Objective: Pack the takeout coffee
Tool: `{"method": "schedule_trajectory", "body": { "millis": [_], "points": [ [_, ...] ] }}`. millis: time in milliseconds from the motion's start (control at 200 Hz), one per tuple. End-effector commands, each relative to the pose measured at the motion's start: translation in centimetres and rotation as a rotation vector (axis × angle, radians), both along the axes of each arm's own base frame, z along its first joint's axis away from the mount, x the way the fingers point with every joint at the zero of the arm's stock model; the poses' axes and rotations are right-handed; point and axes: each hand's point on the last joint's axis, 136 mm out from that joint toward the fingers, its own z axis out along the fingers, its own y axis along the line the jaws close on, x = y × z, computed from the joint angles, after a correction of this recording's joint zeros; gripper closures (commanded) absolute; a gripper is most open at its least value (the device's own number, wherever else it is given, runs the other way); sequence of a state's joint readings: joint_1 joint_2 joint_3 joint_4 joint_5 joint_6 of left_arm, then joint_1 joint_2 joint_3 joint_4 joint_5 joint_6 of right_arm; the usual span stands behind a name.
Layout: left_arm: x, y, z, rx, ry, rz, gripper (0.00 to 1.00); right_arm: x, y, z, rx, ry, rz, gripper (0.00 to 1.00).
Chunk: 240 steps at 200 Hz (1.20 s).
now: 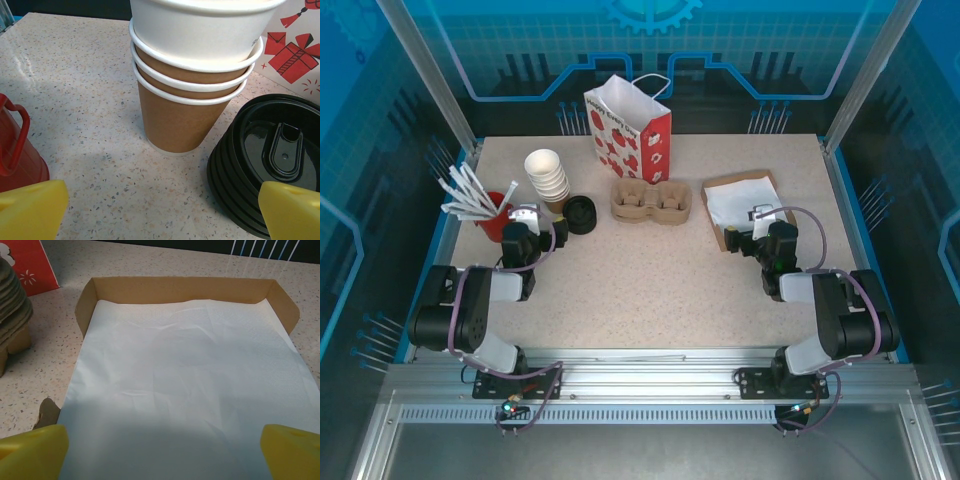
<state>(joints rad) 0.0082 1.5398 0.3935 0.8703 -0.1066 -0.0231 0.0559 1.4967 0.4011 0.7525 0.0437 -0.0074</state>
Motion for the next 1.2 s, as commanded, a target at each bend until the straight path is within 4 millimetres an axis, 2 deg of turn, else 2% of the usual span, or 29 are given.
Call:
{"method": "schedule_trajectory", "body": {
  "millis": [0,110,215,310,370,475,540,645,745,880,900,920,1015,1111,1196],
  "points": [
    [0.0,-0.7,0.3,0.003,-0.02,-0.035,0.01,0.8,-0.2,1.0,0.016,-0.034,-0.003,0.0],
    [-0.2,-0.7,0.7,0.005,-0.037,-0.035,0.01,0.8,-0.5,1.3,0.015,-0.034,-0.029,0.0],
    [-1.0,-0.5,2.7,0.001,-0.061,-0.022,0.01,0.1,-1.7,3.3,0.008,-0.058,-0.099,0.0],
    [-1.9,0.5,4.9,-0.034,-0.04,0.053,0.01,-1.1,-3.4,5.9,0.022,-0.103,-0.205,0.0],
    [-2.4,0.7,6.4,-0.087,-0.027,0.084,0.01,-2.0,-4.6,8.2,0.111,-0.136,-0.281,0.0],
    [-3.3,-0.3,8.6,-0.225,-0.019,0.075,0.01,-3.1,-4.2,11.9,0.231,-0.176,-0.273,0.0],
    [-3.9,-2.1,9.8,-0.325,0.01,0.013,0.01,-3.4,-2.3,13.5,0.272,-0.163,-0.197,0.0],
    [-4.9,-5.3,11.6,-0.396,0.043,-0.079,0.01,-4.1,1.1,14.1,0.267,-0.069,-0.105,0.0],
    [-6.0,-6.9,13.2,-0.35,0.068,-0.106,0.02,-4.9,6.3,14.4,0.226,-0.002,0.062,0.01],
    [-5.4,-4.4,14.7,-0.234,0.124,0.017,0.06,-5.5,12.6,15.0,0.153,0.101,0.26,0.03],
    [-5.2,-3.9,15.0,-0.222,0.131,0.035,0.07,-5.7,13.3,14.6,0.139,0.131,0.281,0.03],
    [-4.9,-3.4,15.2,-0.219,0.14,0.051,0.07,-5.5,14.3,15.7,0.139,0.123,0.306,0.04],
    [-3.3,-1.4,16.7,-0.27,0.149,0.089,0.11,-5.9,18.4,16.9,0.137,0.157,0.437,0.04],
    [-1.4,-0.1,17.9,-0.271,0.157,0.111,0.13,-6.2,21.7,17.7,0.159,0.171,0.535,0.05],
    [0.6,1.1,17.6,-0.254,0.219,0.129,0.15,-6.2,23.8,18.1,0.167,0.186,0.591,0.05]
  ]
}}
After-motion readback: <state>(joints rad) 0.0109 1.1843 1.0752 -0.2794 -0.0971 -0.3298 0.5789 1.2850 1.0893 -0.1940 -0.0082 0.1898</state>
